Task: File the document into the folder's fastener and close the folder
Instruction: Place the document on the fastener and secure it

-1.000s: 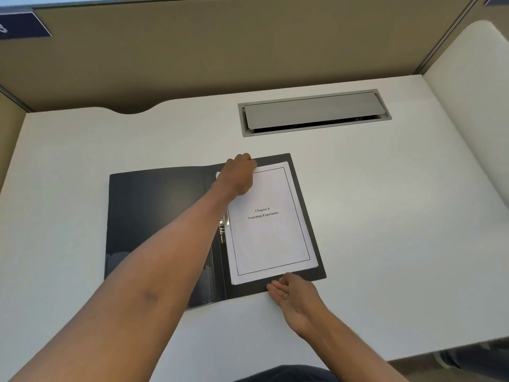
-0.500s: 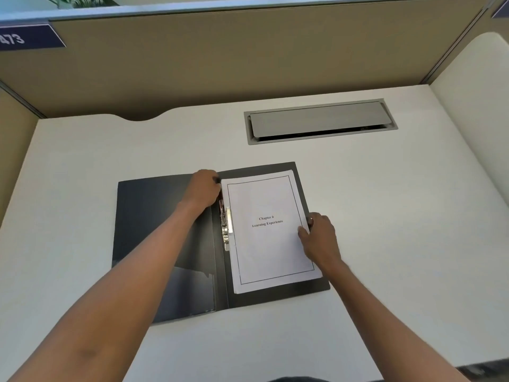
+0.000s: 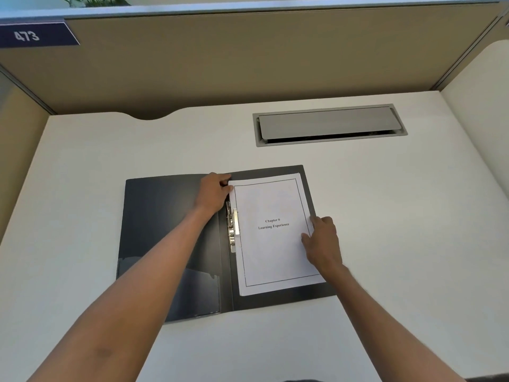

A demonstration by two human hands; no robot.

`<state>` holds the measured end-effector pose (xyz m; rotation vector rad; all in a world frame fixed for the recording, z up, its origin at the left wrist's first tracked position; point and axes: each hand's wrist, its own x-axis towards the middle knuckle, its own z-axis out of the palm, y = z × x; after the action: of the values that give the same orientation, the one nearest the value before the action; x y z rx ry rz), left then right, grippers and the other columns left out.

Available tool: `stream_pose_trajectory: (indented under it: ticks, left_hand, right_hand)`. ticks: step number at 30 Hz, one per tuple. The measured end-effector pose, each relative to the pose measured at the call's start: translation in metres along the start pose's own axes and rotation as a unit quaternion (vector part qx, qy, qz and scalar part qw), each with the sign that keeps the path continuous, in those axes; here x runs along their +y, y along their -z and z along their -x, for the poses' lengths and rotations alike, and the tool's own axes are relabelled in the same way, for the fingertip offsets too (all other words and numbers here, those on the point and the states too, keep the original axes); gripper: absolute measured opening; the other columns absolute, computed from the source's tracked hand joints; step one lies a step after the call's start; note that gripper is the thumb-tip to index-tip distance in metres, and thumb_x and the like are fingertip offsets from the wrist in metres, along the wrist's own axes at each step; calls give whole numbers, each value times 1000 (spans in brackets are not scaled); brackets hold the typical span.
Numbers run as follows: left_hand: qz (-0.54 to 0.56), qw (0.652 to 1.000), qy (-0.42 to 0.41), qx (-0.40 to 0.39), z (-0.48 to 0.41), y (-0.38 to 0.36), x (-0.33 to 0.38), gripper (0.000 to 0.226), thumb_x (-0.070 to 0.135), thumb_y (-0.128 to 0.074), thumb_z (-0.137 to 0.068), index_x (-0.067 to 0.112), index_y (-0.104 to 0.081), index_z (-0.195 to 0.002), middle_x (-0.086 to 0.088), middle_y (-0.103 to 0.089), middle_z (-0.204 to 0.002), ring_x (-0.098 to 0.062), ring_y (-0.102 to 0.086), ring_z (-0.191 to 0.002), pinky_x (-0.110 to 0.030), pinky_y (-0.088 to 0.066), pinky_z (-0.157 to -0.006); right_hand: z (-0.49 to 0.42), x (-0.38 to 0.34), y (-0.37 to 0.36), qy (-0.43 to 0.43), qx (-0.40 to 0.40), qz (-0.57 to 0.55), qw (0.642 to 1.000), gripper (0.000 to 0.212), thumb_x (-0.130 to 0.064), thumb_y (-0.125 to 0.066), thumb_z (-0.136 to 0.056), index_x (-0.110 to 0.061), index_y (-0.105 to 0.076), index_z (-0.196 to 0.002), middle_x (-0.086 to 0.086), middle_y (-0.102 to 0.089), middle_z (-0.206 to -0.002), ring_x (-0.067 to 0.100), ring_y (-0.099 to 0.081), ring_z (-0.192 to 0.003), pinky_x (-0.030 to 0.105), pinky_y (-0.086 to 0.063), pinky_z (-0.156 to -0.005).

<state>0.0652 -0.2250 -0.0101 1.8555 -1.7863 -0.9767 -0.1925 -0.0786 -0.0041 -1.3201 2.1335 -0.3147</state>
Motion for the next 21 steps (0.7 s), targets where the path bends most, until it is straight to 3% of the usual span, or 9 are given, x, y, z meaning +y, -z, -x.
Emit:
stream_pose_trajectory:
  ticks: [2, 4, 7, 11, 14, 17, 21]
  left_hand:
    - [22, 1000, 9, 13, -4, -4, 2, 28, 4, -69, -96, -1, -73, -123, -20, -69, -114, -33, -67, -106, -45, -55, -100]
    - [21, 999, 7, 23, -6, -8, 2, 16, 3, -72, -93, 2, -76, -109, -17, -68, -107, -27, -64, -97, -39, -56, -96]
    - [14, 999, 12, 34, -8, -12, 0, 27, 2, -76, -90, -2, -76, -116, -15, -69, -107, -26, -65, -97, -27, -48, -84]
    - [9, 999, 16, 39, -9, -14, -1, 30, 1, -78, -88, -2, -75, -118, -16, -71, -109, -26, -67, -98, -25, -46, -83]
    - [8, 999, 10, 48, -8, -16, -2, 28, 1, -78, -88, -2, -75, -115, -10, -69, -106, -23, -65, -95, -26, -46, -81]
    - [2, 999, 3, 52, -8, -18, -4, 26, 1, -77, -88, -2, -75, -114, -12, -70, -111, -22, -64, -97, -26, -46, -82]
    - [-1, 998, 4, 55, -7, -18, -6, 21, 1, -76, -89, -2, -73, -110, -9, -67, -109, -18, -62, -91, -19, -45, -77]
  right_hand:
    - [0, 2, -1, -1, 0, 2, 1000, 43, -9, -61, -97, -4, -50, -138, 13, -46, -130, 30, -52, -117, 38, -48, -94]
    - [1, 4, -3, -1, -1, 8, 1000, 43, -9, -62, -96, -4, -50, -137, 11, -45, -128, 29, -53, -112, 37, -49, -92]
    - [2, 6, -6, 19, 0, 25, 1000, 45, -8, -64, -96, -6, -48, -138, 9, -45, -126, 28, -52, -115, 36, -49, -90]
    - [6, 8, -9, 62, 13, 45, 997, 60, -7, -62, -95, -22, -40, -149, 8, -45, -124, 26, -47, -118, 36, -50, -88]
    - [8, 7, -11, 81, -4, 101, 992, 56, -25, -62, -98, -27, -41, -150, 7, -41, -126, 26, -43, -124, 37, -55, -84]
    - [9, 3, -12, 82, -21, 140, 987, 70, -45, -68, -92, -25, -38, -152, 10, -38, -132, 27, -39, -127, 37, -54, -88]
    - [11, 1, -14, 90, -18, 190, 978, 81, -52, -69, -89, -23, -32, -155, 11, -38, -138, 27, -39, -130, 35, -51, -96]
